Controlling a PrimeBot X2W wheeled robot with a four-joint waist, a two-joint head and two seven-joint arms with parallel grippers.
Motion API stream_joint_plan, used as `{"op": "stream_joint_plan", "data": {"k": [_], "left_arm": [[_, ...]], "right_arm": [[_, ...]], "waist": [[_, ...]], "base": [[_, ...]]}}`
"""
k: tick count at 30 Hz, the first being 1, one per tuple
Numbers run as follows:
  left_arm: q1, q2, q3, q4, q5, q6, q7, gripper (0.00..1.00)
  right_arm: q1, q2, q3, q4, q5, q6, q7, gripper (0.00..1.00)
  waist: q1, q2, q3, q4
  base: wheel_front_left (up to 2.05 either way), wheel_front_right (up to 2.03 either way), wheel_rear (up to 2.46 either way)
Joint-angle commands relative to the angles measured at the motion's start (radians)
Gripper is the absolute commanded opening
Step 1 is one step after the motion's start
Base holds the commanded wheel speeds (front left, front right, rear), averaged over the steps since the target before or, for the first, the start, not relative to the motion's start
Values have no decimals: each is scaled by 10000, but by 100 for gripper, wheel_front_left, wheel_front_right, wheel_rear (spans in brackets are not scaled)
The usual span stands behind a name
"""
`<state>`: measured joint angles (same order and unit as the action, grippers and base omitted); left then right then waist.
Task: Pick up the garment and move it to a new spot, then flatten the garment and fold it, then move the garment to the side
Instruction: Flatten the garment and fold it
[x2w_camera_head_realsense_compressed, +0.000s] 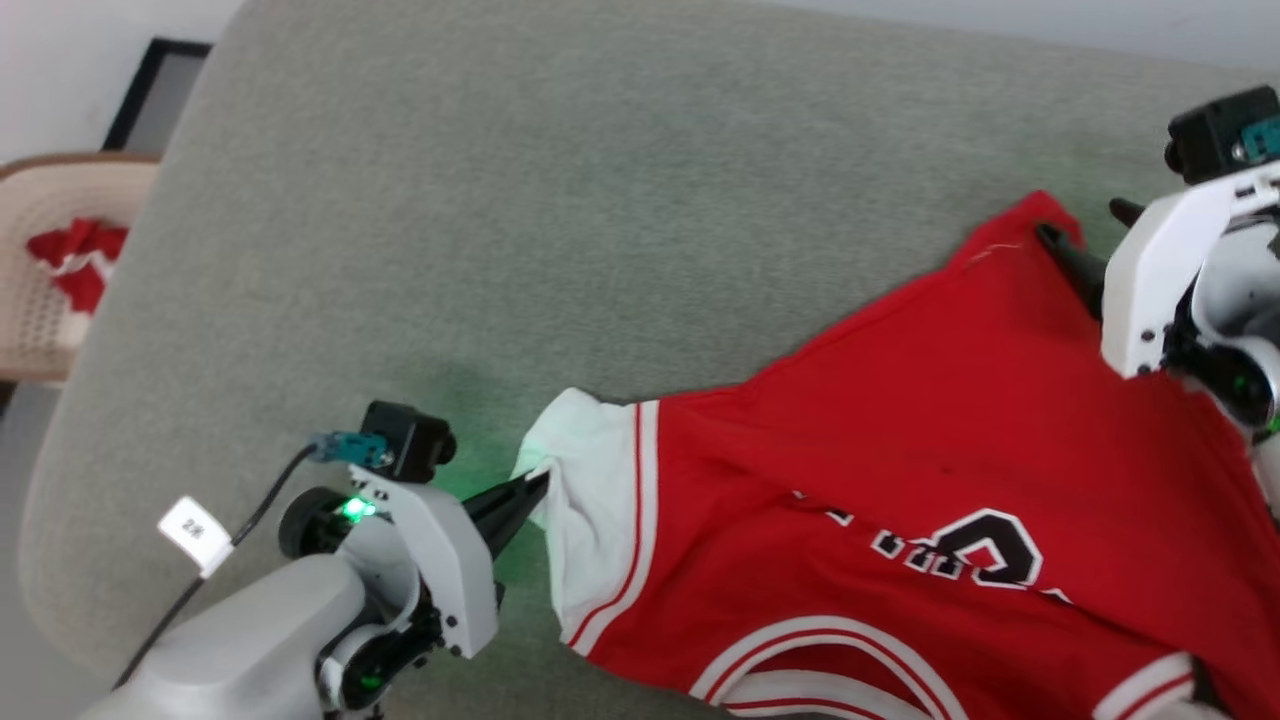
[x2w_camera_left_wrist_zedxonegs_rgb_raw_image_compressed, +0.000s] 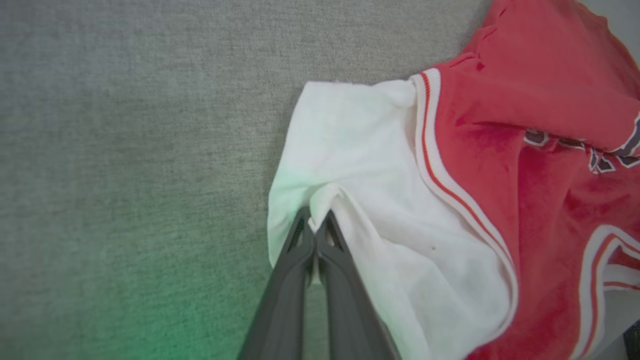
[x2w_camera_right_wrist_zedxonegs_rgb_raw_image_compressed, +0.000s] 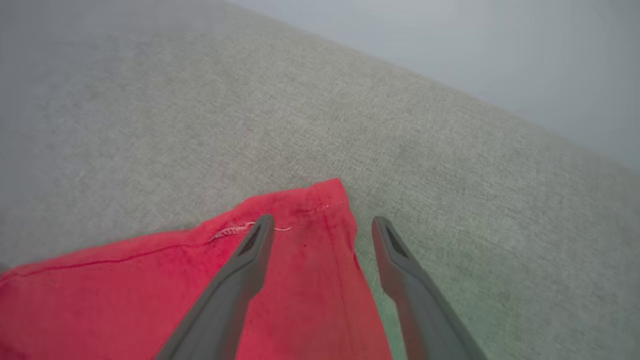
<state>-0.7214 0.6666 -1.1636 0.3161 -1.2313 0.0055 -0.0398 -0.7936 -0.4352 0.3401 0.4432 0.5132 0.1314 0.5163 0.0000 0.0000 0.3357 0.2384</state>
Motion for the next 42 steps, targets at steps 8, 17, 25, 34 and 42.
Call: {"op": "stream_joint_plan", "data": {"k": [8, 17, 25, 34, 42], "left_arm": [[-290, -714, -206, 814, 163, -471, 11, 0], [-558, -797, -227, 1375, 57, -785, 213, 0], [-2000, 82, 145, 1198, 142, -780, 1173, 0], [-4499, 1009, 771, 905, 297, -537, 2696, 0], [-6400, 1042, 1198, 1349, 451, -538, 3623, 0]], "right_arm": [[-1616, -41, 1379, 3187, 726, -16, 1001, 100], [-2037, 1, 2352, 4391, 1310, -12, 1694, 0], [-3017, -214, 2614, 3825, 1653, -16, 736, 0], [-3614, -937, 2911, 2349, 2036, -16, 147, 0], [-4136, -1203, 2476, 1592, 1782, -16, -234, 0]], "waist": [[0, 0, 479, 1054], [0, 0, 341, 1025], [0, 0, -323, 406], [0, 0, -1227, -533], [0, 0, -1816, -1140]], "base": [[0, 0, 0], [0, 0, 0], [0, 0, 0], [0, 0, 0], [0, 0, 0]]}}
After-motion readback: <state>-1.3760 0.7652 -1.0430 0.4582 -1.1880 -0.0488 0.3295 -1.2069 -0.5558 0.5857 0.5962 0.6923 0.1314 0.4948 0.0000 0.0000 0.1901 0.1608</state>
